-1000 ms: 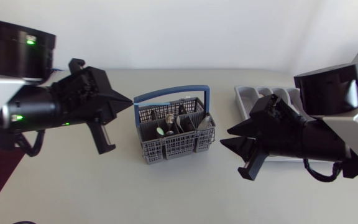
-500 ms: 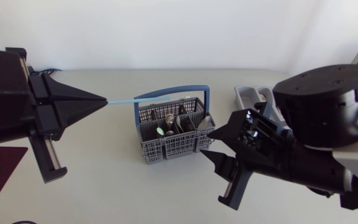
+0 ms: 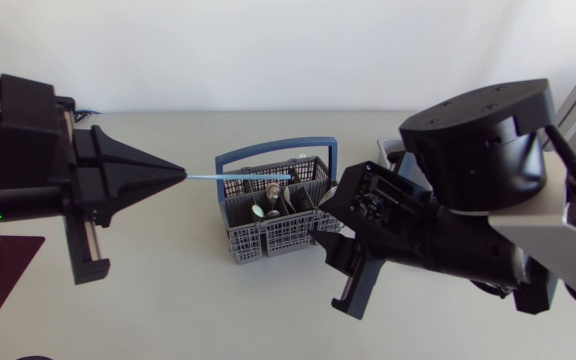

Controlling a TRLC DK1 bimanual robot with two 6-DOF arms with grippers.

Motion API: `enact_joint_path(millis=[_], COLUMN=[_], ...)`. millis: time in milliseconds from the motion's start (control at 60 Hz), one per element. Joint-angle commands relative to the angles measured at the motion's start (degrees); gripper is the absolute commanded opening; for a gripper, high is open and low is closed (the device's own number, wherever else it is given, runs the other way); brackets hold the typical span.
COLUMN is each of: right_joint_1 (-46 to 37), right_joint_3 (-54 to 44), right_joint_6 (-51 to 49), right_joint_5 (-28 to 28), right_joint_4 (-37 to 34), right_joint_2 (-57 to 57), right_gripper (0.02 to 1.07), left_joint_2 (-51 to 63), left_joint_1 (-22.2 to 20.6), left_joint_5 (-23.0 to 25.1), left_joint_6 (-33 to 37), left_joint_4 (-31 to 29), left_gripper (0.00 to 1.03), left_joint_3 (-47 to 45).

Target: Sort the cutlery from the basket into the organizer compartments.

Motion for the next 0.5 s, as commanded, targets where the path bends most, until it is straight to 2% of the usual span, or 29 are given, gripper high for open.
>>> enact_joint_path(millis=[0,283,483], right_joint_1=[0.63,1.16,1.25], right_joint_3=[1.39,2.71,4.21], right_joint_6=[-1.62,-4.17,-4.87], right_joint_5=[0.11,-0.15,-1.39], right_joint_4=[1.01,3.91,6.19], right_joint_2=[2.09,7.54,12.11], right_gripper=[0.49,0.49,0.49], left_joint_2=[3.78,13.89,18.19], left_joint_1=[0.61,4.04,5.27], left_joint_5=[3.42,15.46,20.47], left_joint_6=[-3.23,-7.09,-9.38], left_joint_4=[-0.32,-4.19,-6.91], left_gripper=[0.03,0.03,0.03], left_joint_3=[-0.25,3.79,7.13])
